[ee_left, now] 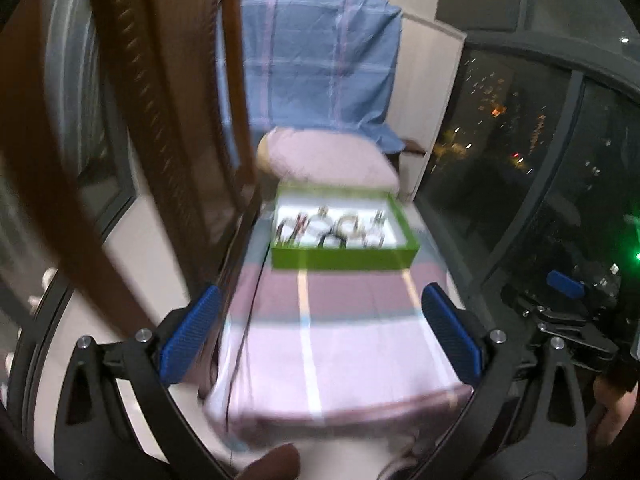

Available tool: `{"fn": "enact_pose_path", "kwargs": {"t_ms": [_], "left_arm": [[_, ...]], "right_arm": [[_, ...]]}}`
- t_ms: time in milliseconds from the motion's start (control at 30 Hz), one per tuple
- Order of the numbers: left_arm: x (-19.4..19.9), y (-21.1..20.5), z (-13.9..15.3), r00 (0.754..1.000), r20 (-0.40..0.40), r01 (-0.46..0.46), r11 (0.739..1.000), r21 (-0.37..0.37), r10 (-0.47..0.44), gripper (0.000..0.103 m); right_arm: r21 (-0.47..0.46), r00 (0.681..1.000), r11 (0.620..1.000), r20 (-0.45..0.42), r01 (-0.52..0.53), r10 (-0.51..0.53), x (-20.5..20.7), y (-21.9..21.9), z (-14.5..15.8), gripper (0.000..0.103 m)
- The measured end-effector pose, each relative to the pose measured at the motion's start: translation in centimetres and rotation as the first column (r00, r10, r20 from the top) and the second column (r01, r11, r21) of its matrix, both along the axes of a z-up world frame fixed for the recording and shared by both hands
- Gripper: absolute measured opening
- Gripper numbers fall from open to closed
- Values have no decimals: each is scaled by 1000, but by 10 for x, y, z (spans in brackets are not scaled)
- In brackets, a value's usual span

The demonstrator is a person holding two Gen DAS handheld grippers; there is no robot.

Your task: Organize jewelry

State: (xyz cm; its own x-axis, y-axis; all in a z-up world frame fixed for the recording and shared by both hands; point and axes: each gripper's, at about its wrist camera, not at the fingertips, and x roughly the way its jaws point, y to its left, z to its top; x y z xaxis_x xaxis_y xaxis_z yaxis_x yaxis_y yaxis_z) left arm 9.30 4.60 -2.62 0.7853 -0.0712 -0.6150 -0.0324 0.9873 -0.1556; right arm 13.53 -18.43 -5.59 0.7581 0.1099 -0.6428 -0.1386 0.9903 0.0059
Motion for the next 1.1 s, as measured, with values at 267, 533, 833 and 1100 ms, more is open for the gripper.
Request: {"fn": "enact_pose_path", "kwargs": {"t_ms": [267,533,833,1100], "left_arm": [[-56,-12,2,1000,-12,-11,999,54,11,99],[-74,-23,7,1000,-4,-2,999,40,2,99],[-80,-25,23,999,41,-11,999,49,9,99],[-78,-29,28,999,52,1,999,54,-4,99]], "right_arm": [[-5,1000,1000,26,-5,5,-57,12,2,100],[6,995,1000,99,-12,12,-86,14,27,100],[12,991,1000,130,-9,7,-99,10,38,100],[16,991,1000,135,-1,-1,-101,5,41,100]]}}
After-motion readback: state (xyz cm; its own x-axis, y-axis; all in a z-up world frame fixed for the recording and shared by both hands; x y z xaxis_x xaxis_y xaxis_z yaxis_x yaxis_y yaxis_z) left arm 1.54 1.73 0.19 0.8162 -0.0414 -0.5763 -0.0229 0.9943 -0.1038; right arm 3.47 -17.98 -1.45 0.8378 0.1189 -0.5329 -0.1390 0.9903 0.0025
